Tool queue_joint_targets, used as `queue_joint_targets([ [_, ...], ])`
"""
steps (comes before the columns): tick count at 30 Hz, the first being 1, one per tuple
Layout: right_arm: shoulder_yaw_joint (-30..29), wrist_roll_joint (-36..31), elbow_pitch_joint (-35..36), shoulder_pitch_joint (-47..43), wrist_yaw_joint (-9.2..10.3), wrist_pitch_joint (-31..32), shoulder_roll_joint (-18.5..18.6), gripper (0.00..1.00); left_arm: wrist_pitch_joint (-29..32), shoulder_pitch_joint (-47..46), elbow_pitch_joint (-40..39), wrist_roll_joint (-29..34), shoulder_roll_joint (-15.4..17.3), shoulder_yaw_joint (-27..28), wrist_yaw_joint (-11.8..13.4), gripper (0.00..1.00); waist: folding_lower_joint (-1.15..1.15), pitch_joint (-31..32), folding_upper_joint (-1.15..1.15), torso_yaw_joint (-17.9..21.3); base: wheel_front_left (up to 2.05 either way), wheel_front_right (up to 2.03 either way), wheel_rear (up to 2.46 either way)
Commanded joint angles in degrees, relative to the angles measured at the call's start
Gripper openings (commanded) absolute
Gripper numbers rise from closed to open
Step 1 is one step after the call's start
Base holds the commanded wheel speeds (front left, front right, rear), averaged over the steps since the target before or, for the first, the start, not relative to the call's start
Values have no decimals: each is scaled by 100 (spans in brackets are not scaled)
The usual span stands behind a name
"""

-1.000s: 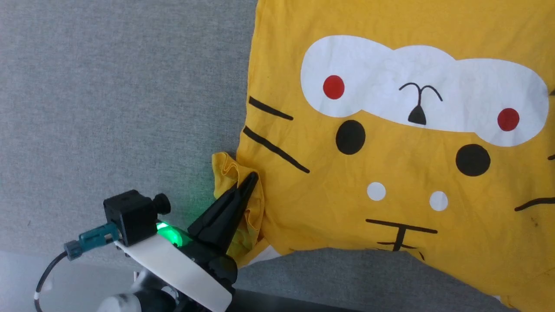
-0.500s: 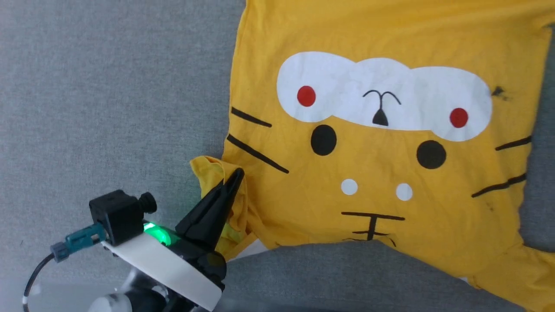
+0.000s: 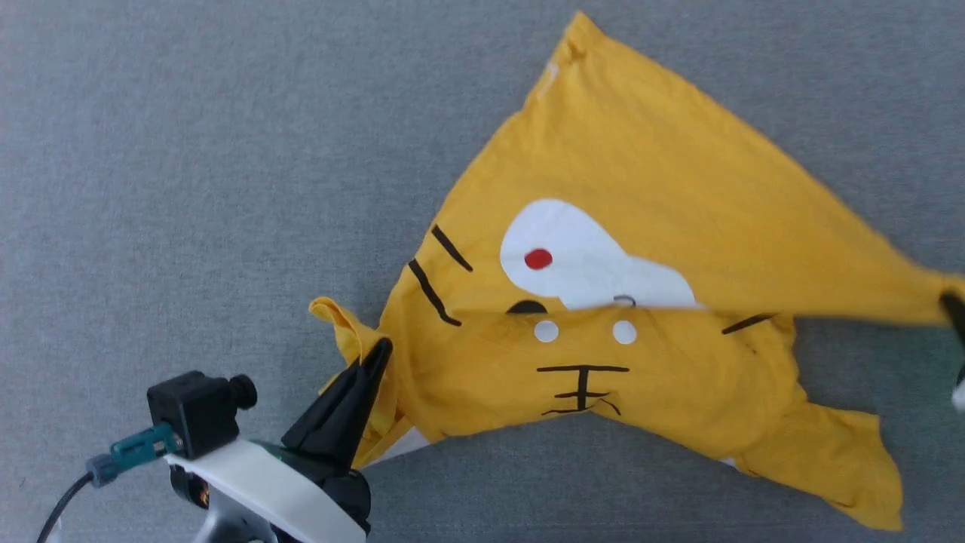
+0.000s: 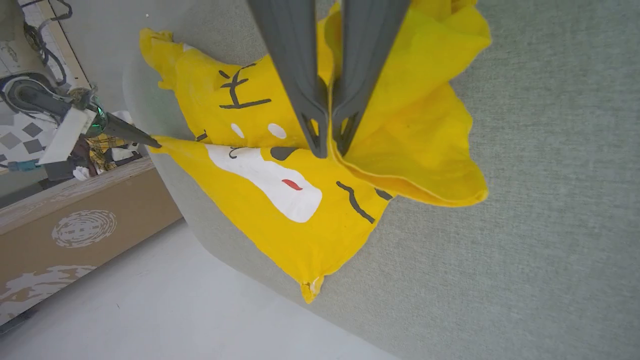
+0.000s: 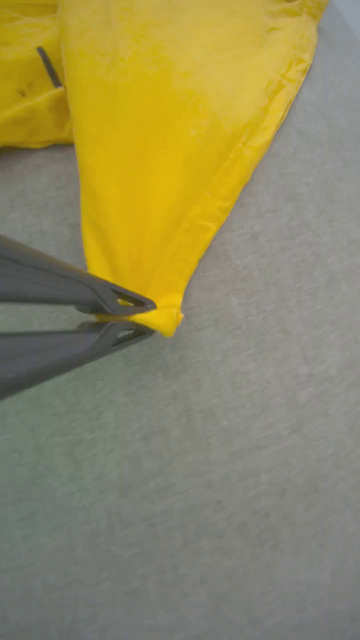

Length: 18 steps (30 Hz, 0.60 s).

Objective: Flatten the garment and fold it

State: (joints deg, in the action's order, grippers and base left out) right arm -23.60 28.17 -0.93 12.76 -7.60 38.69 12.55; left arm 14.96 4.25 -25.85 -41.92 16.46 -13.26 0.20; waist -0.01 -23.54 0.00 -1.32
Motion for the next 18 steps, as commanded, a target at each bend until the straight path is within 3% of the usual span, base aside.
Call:
queue_joint_targets([
  [1,-65,43,31,-192,11,-34,-70,0,5,60,15,42,16,3,40,0,1,303,0,266,0,0,0],
  [9,-339,175,-94,-1668,11,-358,-652,0,26,357,23,51,51,11,159,0,1,596,0,371,0,0,0],
  [17,-80,99,-637,-1571,11,-1068,-836,0,110,483,-76,32,97,7,236,0,1,836,0,447,0,0,0],
  [18,-58,90,-656,-1521,11,-1148,-836,87,119,487,-88,29,97,0,242,0,1,860,0,450,0,0,0],
])
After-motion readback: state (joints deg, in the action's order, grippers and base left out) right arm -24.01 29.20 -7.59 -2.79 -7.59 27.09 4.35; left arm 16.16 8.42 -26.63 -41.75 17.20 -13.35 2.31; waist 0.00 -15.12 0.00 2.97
